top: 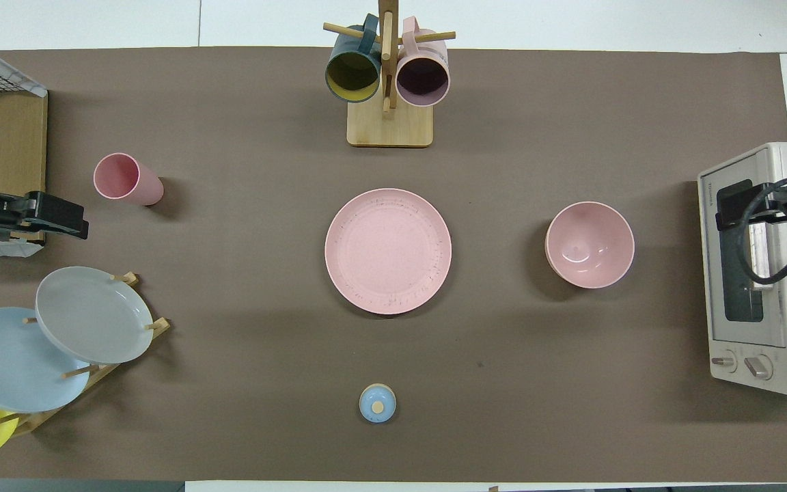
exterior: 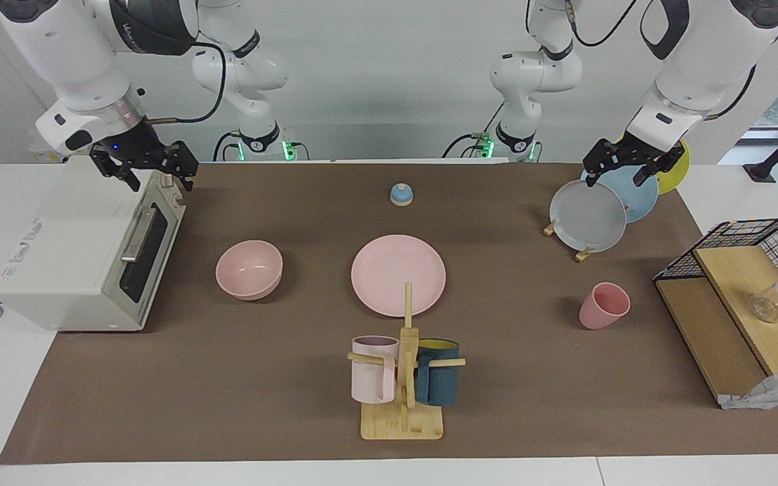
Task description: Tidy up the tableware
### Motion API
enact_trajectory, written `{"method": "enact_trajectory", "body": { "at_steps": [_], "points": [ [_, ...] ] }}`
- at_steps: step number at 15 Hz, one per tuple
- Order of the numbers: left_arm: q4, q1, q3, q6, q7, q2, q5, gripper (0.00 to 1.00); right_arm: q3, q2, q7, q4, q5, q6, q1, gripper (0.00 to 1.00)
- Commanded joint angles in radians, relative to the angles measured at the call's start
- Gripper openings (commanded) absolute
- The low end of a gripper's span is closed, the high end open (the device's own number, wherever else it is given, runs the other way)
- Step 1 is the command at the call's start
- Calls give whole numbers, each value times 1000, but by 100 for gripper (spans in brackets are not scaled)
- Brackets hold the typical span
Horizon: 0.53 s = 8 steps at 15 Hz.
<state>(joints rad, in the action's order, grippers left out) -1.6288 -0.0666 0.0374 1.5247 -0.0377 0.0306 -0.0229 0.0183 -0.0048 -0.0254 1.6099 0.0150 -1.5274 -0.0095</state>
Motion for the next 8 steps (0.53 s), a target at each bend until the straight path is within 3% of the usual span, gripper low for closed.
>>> {"method": "enact_trajectory", "body": {
  "at_steps": [1, 4, 6, 8],
  "points": [
    [3, -5, -5, -8, 4, 5, 20, 100, -9, 2, -30, -15, -20, 16, -17, 100],
    [3, -5, -5, -8, 4, 5, 20, 100, -27, 2, -16, -15, -24, -7, 0, 100],
    [3, -5, -5, -8, 4, 5, 20, 100, -93, 2, 39, 14, -27, -75, 2, 100],
    [3, -5, -5, -8, 4, 5, 20, 100, -177, 9, 116, 109, -27, -214, 2, 100]
  ]
}}
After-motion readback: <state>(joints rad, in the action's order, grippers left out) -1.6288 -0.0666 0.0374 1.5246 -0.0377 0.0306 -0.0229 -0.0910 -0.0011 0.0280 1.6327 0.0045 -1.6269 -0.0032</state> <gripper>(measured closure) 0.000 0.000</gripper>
